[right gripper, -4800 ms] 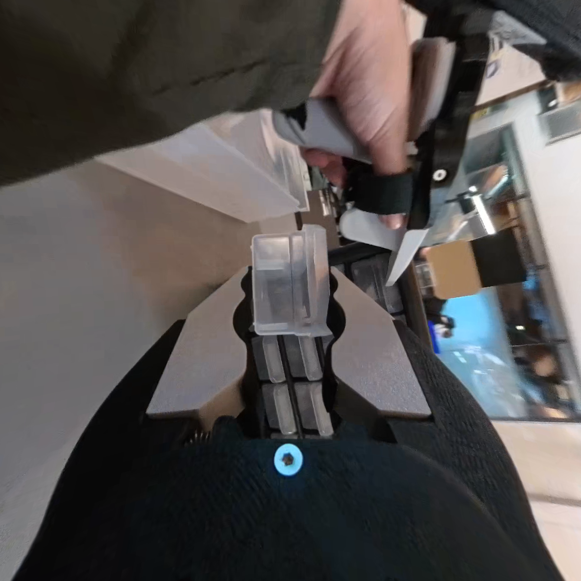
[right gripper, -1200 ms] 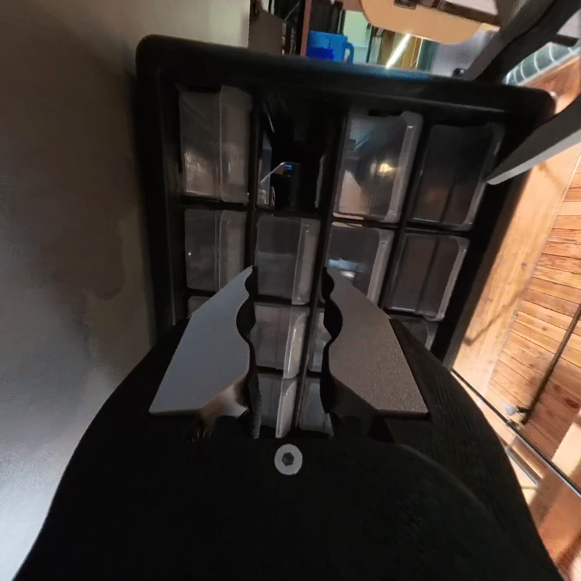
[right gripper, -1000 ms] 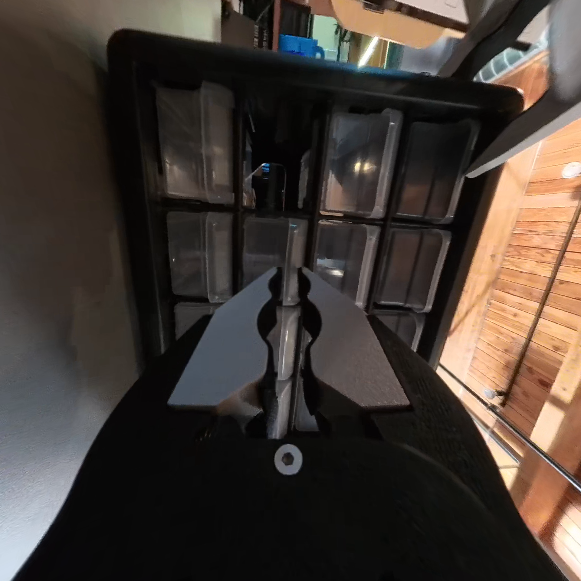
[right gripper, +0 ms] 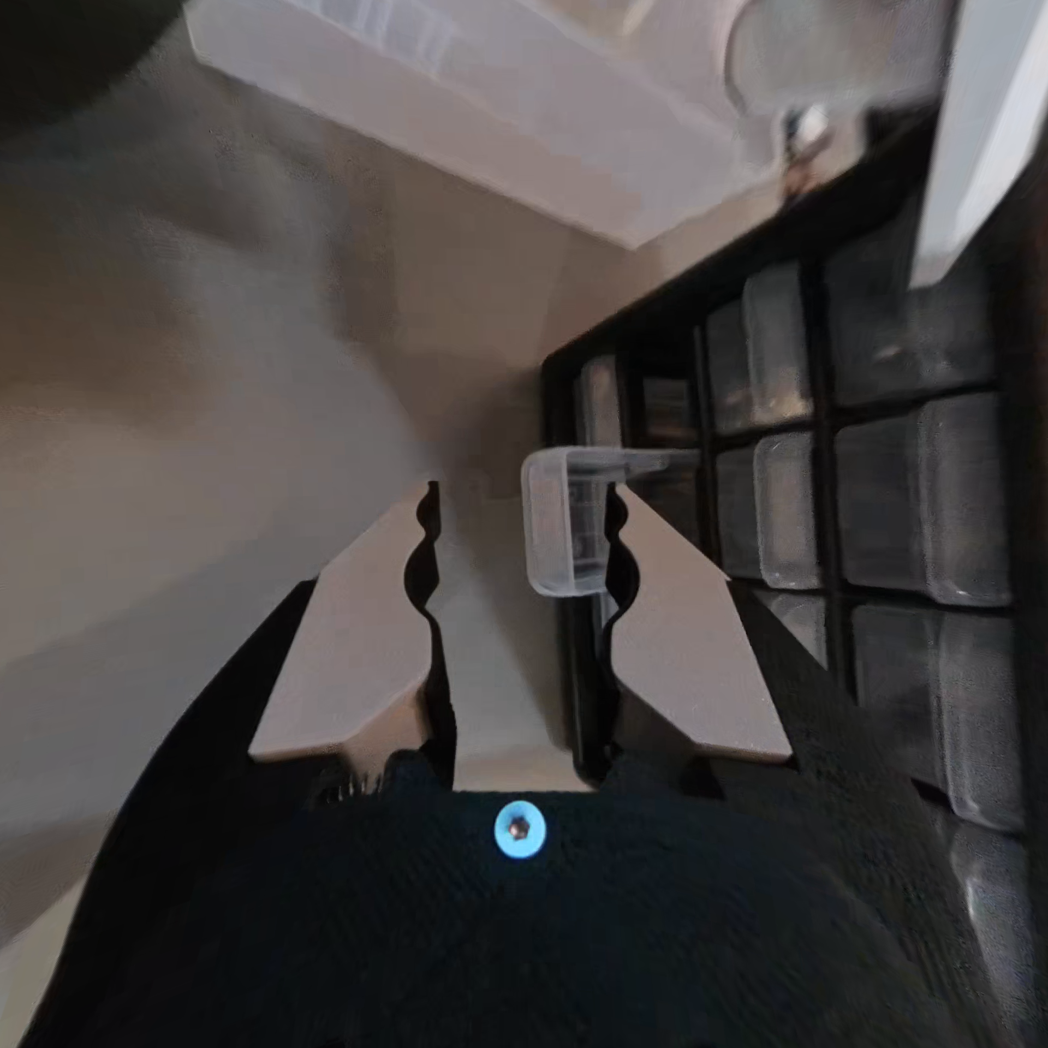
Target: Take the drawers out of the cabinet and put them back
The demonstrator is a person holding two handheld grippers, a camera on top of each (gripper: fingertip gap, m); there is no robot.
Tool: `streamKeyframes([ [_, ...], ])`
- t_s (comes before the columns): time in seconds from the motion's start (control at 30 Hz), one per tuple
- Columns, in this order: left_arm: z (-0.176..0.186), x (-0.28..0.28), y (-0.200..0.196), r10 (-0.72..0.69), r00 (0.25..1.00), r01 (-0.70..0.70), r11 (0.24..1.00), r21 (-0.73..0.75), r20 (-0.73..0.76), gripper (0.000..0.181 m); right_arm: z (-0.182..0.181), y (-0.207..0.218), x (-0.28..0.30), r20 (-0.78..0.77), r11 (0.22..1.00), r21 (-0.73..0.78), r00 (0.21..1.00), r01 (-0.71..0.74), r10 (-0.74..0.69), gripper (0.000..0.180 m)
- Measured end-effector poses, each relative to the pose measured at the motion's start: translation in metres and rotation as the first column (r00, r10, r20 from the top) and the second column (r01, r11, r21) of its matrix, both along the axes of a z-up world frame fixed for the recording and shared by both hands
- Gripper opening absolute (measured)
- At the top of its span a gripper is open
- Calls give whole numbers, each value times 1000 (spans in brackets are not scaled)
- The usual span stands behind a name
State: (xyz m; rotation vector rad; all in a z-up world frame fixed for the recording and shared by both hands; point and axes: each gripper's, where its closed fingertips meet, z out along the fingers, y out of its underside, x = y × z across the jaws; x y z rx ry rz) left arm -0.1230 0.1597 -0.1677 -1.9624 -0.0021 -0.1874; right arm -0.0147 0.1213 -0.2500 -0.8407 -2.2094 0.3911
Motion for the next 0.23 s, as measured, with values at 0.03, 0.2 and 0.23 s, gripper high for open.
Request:
streamKeyframes([
  [0.03,0,0,0,0,1000,0,1000,0,0,66,-5,7,0,77,1000,-11,997,16,-16,45],
  [0.2,0,0,0,-1,1000,1,1000,0,0,66,-31,22,0,318,999,19,948,30,-34,28],
  [0.23,0,0,0,-1,1000,1,1000,-1,0,66,-32,23,-1,319,999,39,947,34,-44,18],
])
